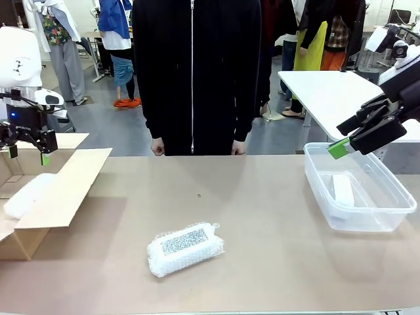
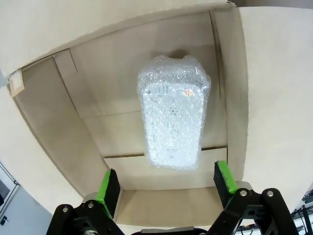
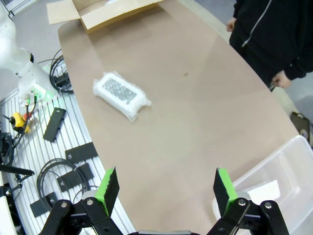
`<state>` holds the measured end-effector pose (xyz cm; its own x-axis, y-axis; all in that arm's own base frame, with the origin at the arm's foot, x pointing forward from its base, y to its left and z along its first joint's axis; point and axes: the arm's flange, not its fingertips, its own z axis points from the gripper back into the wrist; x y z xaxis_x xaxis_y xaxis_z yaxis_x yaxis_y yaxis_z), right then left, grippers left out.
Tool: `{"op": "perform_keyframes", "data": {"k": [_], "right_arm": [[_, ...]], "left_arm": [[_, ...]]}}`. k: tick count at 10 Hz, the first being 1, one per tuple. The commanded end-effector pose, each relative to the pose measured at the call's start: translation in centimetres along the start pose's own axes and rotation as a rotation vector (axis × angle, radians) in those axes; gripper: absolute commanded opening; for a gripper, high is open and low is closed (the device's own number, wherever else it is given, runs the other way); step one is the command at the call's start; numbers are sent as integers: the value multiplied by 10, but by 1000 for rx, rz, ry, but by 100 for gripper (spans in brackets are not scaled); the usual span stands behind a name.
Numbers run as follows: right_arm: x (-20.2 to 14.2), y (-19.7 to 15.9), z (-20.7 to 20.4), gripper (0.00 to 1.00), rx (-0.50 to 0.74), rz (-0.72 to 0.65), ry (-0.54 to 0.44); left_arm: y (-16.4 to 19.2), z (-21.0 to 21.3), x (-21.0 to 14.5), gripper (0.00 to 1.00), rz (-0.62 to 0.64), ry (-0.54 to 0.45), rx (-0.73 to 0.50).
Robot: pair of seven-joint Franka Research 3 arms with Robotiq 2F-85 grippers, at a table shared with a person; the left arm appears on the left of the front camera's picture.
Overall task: Separate and place wrapped and unwrapped clocks.
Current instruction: If the picked Digital clock is wrapped, place it in the Package Box ; if not, place it in the Organizing box.
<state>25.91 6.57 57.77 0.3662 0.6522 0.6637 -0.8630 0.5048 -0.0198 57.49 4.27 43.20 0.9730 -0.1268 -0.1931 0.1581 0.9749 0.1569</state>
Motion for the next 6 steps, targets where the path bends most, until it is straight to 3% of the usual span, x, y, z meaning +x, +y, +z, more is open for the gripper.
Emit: {"op": "perform_keyframes", "data": {"k": [1, 4, 6], "right_arm": [[1, 0, -2, 100, 32, -9, -14], [1, 0, -2, 100, 32, -9, -14], [1, 0, -2, 100, 32, -9, -14]], "left_arm": [[7, 5, 3, 100, -26, 13, -13], [7, 5, 3, 100, -31, 27, -8], [16, 23, -19, 100, -15, 45, -22]]}}
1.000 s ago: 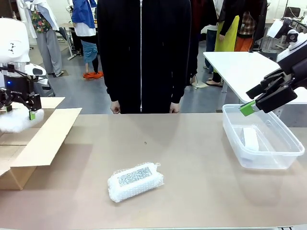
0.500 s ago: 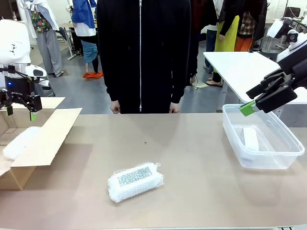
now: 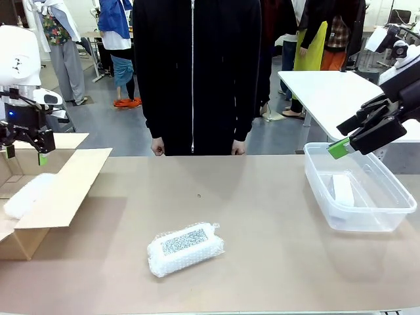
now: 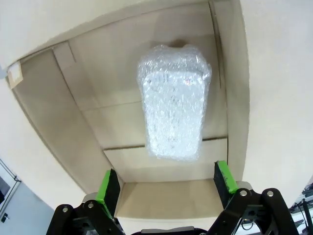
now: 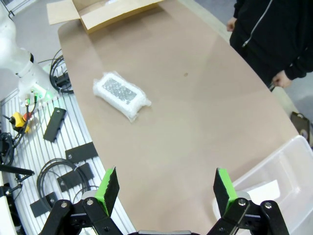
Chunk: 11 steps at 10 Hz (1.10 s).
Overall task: Separate and place wrapped and unwrapped clocks.
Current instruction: If the picked Digital clock is wrapped, place it in the Package Box ; if not, place it in the Organizing box.
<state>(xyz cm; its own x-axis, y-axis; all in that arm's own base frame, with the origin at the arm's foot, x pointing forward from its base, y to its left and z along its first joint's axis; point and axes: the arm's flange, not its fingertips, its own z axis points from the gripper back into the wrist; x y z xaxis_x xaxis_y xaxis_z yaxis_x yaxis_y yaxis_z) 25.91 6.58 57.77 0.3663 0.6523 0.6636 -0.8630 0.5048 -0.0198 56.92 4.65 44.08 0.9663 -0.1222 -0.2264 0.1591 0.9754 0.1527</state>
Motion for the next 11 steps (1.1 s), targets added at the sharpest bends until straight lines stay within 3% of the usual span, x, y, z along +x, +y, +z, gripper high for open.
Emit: {"op": "perform_keyframes", "data": {"k": [1, 4, 7, 11], "right_arm": [[1, 0, -2, 100, 32, -9, -14], [1, 0, -2, 100, 32, -9, -14], [1, 0, -2, 100, 32, -9, -14], [1, 0, -2, 100, 32, -9, -14]], "left_arm": [[20, 31, -28, 100, -16, 31, -35], [39, 87, -75, 100, -14, -83, -151], [47, 116, -103, 100, -25, -76, -275], [36, 132, -127, 100, -21, -158, -285]]}}
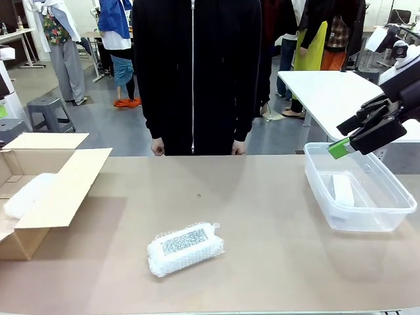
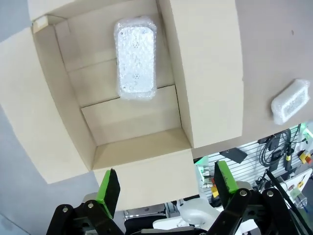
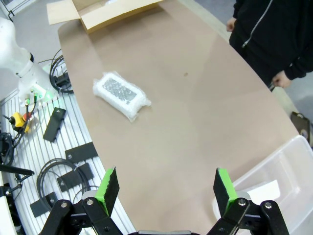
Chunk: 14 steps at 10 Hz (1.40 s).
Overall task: Separate and place wrapped and unwrapped clocks.
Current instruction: If the picked Digital clock is wrapped, place it in the Package Box ; if not, place it in the Organizing box, then pick up the Digital clock indicated by the person.
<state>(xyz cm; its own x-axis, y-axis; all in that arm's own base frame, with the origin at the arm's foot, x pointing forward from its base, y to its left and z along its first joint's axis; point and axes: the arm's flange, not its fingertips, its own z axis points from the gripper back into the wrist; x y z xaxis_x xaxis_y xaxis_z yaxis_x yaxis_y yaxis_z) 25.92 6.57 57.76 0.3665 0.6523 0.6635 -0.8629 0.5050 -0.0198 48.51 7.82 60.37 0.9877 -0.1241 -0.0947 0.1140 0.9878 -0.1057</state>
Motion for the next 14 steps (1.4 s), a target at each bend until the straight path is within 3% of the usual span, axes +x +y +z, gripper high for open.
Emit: {"op": "perform_keyframes", "data": {"k": [1, 2, 3, 14], "right_arm": [[1, 0, -2, 100, 32, -9, -14], [1, 0, -2, 100, 32, -9, -14], [1, 0, -2, 100, 32, -9, -14], [1, 0, -2, 100, 32, -9, -14]], "left_arm": [[-18, -6, 1, 100, -7, -1, -23], [-22, -15, 11, 100, -1, 47, -15], [-6, 1, 0, 100, -8, -2, 2], [-6, 1, 0, 100, -8, -2, 2]]}}
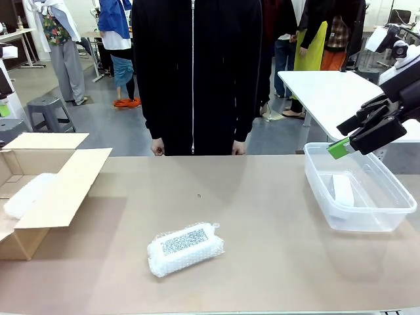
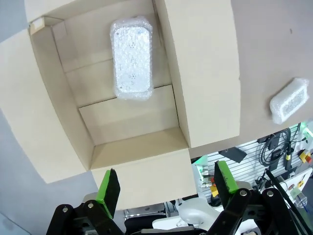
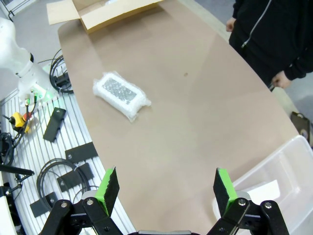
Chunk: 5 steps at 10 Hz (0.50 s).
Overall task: Separate and place wrapped and unwrapped clocks.
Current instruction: Pick up the Digital clock indicated by the person.
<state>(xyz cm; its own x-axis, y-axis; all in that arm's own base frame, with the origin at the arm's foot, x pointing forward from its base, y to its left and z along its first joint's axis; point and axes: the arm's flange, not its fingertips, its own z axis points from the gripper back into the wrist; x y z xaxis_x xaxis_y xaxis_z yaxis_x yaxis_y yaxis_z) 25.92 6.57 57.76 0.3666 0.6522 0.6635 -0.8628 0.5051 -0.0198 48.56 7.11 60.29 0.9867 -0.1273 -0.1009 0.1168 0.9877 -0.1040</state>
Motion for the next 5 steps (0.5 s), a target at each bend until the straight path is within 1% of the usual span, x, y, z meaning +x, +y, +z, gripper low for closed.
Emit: {"op": "perform_keyframes", "data": {"k": [1, 5], "right_arm": [[1, 0, -2, 100, 32, -9, -15], [1, 0, -2, 100, 32, -9, -15]], "left_arm": [[1, 3, -2, 100, -6, -9, 0], [1, 3, -2, 100, -6, -9, 0]]}}
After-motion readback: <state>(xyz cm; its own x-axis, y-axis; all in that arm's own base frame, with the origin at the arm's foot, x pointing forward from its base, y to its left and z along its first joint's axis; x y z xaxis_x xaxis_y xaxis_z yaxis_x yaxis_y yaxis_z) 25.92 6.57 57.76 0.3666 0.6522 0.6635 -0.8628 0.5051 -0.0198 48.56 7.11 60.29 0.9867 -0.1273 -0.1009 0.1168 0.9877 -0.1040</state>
